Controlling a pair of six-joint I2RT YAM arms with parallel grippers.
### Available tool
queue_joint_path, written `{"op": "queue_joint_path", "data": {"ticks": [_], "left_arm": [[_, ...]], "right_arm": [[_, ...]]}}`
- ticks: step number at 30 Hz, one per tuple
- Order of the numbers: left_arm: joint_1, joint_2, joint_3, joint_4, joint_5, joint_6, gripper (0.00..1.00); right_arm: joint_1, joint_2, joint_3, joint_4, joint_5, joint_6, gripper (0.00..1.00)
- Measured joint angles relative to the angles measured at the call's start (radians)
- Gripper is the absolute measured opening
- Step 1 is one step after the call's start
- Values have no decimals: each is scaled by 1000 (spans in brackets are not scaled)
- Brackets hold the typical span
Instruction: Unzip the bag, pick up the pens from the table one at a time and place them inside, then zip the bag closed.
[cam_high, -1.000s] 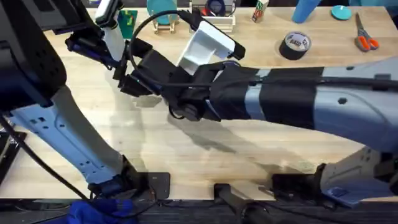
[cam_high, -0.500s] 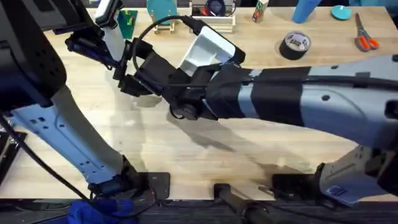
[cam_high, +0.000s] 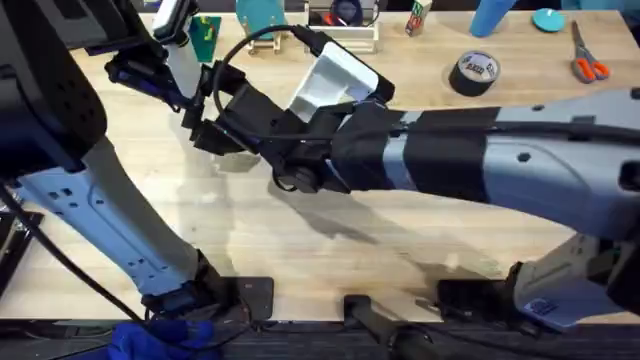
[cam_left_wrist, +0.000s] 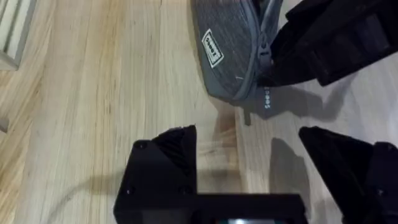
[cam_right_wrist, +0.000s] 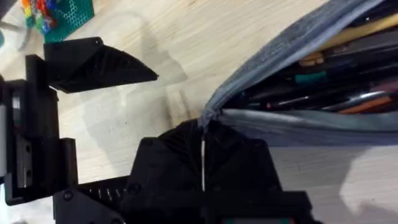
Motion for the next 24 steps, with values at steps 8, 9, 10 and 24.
{"op": "queue_joint_path", "data": {"ticks": [8,9,10,24], "left_arm": [[0,0,0,4,0,0,995],[0,0,0,4,0,0,995],[0,0,0,4,0,0,994],[0,0,0,4,0,0,993]], "right_arm": [[0,0,0,1,0,0,32],[0,-1,0,1,0,0,32],[0,-1,0,1,0,0,32],[-3,-103,-2,-6,0,0,32]]}}
